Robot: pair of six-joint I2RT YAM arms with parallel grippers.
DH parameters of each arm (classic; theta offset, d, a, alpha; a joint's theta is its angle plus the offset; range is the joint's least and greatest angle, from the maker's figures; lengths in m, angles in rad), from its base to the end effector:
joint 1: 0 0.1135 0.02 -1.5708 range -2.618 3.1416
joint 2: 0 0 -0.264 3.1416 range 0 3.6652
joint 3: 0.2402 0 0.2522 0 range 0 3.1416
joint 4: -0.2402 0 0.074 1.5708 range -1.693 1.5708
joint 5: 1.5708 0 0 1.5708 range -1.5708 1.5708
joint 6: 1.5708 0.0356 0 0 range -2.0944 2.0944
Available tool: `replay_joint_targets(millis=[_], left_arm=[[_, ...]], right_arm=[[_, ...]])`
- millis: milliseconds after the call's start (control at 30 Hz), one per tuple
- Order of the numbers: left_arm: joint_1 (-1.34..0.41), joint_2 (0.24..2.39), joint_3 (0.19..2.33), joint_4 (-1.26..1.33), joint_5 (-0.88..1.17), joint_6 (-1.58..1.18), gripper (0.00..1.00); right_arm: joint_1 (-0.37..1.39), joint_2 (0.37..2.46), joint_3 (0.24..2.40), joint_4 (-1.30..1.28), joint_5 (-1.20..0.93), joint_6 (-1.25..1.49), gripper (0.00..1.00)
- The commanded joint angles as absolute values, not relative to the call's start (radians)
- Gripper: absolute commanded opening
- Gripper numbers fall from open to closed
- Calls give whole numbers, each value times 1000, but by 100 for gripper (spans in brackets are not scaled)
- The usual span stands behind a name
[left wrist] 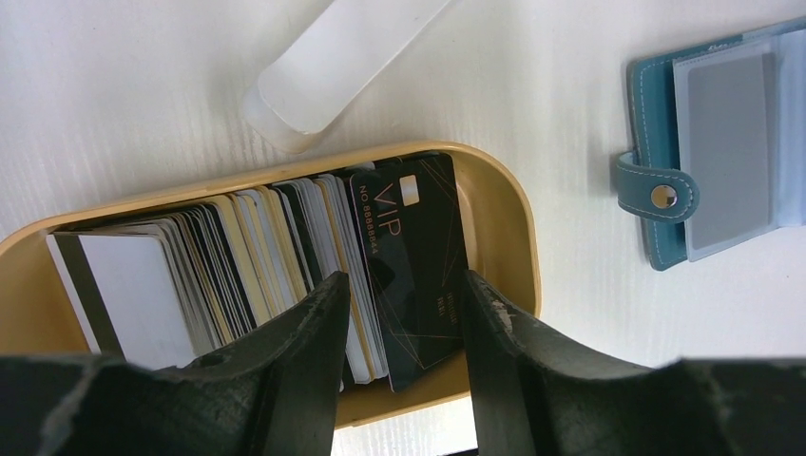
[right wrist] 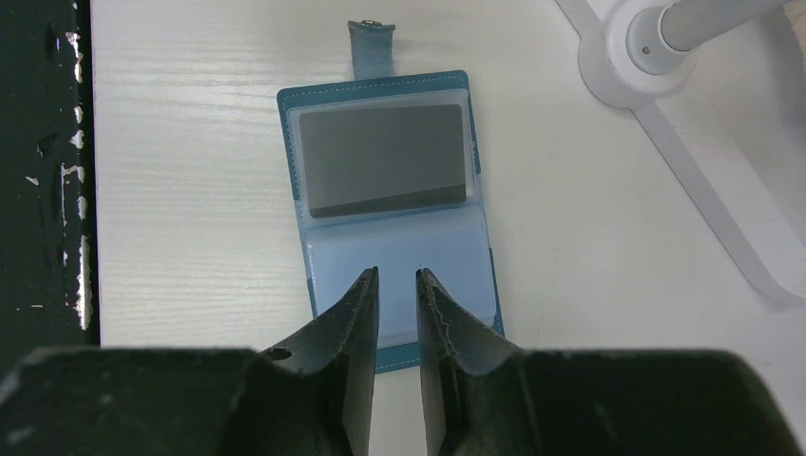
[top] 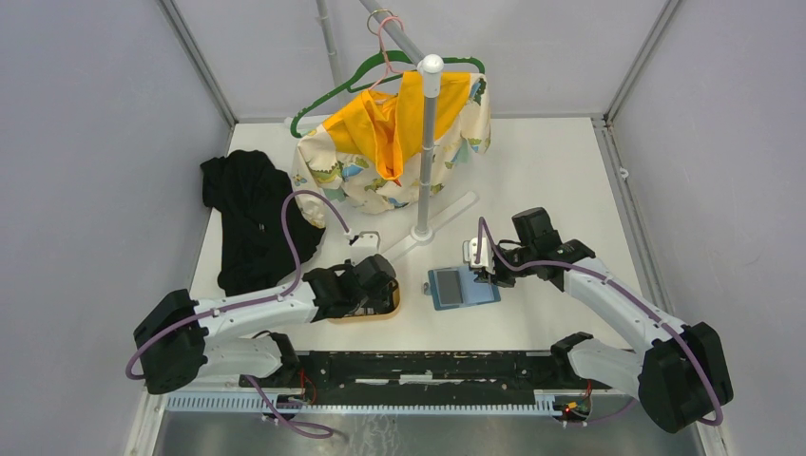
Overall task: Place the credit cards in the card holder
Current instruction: Pick up the credit card from the storage box.
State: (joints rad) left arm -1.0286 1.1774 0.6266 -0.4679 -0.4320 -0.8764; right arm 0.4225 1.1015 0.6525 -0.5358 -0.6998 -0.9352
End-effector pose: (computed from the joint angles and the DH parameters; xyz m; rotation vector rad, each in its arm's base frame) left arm 0.1236 -0.1762 0.1897 0.0347 2.4717 -0.2557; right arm 0.1760 0.1043 0.2123 -1.6658 1.6556 0.6455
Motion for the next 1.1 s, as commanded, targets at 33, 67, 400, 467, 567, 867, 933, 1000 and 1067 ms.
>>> replay_joint_targets(millis=[33, 67, 400, 467, 567, 867, 933, 1000, 1067], left_arm=[[-1023, 1176, 622, -422, -415, -847, 53], [-1022, 1176, 621, -419, -412, -847, 53], [-1017, 1179, 603, -382, -381, -847, 51], [-1017, 1180, 603, -378, -374, -847, 49], [-1016, 1174, 603, -371, -365, -845, 47], [-1015, 1146, 591, -339, -335, -854, 36], [-1015, 1146, 591, -337, -333, -857, 31], [-1014, 1148, 590, -334, -331, -859, 30], [-1015, 1148, 591, -332, -328, -859, 28]], right_arm=[[419, 1105, 663, -528, -719, -923, 26], [418, 1105, 663, -527, -719, -923, 26], [418, 1104, 663, -529, -721, -924, 26], [419, 1105, 663, -529, -721, -925, 26], [419, 1105, 663, -529, -721, -924, 26], [418, 1104, 663, -529, -721, -924, 26], [419, 1105, 663, -530, -721, -925, 26], [419, 1104, 663, -530, -722, -924, 26], [419, 1105, 663, -531, -723, -925, 26]])
